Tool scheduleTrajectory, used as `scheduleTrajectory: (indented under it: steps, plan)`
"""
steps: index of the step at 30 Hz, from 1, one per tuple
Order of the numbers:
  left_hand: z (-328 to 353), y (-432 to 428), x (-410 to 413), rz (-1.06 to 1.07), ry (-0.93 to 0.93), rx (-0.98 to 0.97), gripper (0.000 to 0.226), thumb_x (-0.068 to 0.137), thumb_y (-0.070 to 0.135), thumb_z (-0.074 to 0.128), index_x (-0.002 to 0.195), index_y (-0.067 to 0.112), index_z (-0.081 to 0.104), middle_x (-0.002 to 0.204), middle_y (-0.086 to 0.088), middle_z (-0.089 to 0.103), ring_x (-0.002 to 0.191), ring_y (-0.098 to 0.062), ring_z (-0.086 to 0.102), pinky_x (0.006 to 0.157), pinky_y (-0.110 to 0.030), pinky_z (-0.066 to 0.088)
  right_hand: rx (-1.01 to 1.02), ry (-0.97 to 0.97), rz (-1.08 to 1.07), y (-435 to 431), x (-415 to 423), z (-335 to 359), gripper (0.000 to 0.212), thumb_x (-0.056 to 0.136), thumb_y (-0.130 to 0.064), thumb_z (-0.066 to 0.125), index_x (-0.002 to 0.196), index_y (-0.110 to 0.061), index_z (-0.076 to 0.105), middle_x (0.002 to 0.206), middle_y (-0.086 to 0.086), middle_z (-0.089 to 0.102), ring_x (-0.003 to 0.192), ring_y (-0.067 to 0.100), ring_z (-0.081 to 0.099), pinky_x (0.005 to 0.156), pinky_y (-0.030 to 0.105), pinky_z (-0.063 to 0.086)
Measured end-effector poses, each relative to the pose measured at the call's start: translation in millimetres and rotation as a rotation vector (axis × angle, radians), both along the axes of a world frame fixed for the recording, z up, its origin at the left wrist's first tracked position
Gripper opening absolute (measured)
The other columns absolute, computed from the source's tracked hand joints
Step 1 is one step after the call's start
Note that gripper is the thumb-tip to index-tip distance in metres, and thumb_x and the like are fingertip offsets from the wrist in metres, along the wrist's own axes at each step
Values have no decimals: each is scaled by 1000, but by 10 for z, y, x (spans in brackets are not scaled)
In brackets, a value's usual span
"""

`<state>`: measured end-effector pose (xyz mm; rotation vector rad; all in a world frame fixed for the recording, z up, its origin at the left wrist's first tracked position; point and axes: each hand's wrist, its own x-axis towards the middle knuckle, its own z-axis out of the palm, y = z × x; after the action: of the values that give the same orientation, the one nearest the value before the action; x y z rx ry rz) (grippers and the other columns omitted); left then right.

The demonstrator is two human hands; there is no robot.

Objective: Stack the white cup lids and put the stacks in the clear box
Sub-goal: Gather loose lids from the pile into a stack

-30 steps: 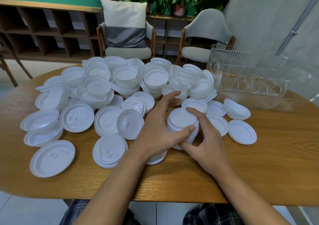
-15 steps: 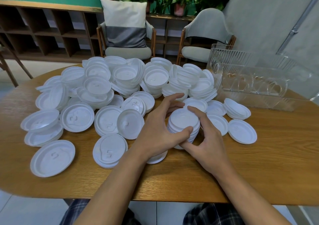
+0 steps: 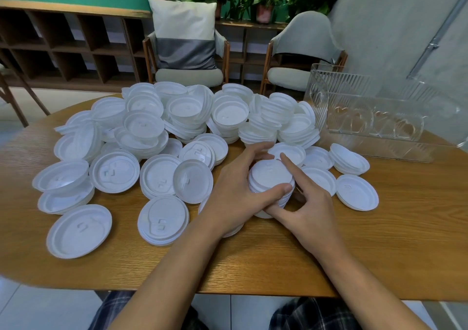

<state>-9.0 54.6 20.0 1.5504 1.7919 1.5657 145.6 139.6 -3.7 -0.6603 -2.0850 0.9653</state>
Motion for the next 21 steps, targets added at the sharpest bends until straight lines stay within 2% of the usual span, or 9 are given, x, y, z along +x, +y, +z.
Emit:
scheduleTrajectory:
  steps: [7,10,14,18,21]
  plan:
    - [-57,35,28,-6,-60,-34,78,73,35,89,141,37,53,124,11,67,125,-7,60,108,-42,50,13,17,0,5,-5,-20,96,68,-23,95,151,-37,48,132,-14,68,124,-6,60,102,14,49]
    - [-84,46,16,-24,-61,-52,77,74,35,89,142,37,52,127,9,66,126,-11,60,109,-45,49,19,16,2,9,-6,-28,96,68,-27,94,152,-36,47,136,-12,67,127,-6,58,104,14,48]
    - [-85,27,-5,-55,-20,-104,74,81,39,86,145,36,50,134,16,63,129,-6,58,111,-41,48,38,-4,14,0,-4,-21,98,67,-47,85,155,-36,44,141,-12,64,131,-4,56,107,19,48]
    - [-67,2,-35,-65,25,-148,78,83,48,83,150,36,46,139,18,61,132,-2,55,111,-39,47,111,-75,26,15,-21,-38,105,71,-28,94,159,-34,37,148,-18,55,137,-6,48,110,14,40]
    - [-67,-11,-37,-70,42,-177,85,81,61,77,154,37,41,144,21,58,135,-1,53,113,-39,46,137,-84,30,40,-30,-69,103,72,-23,95,159,-29,39,146,-20,53,137,-9,46,109,9,37]
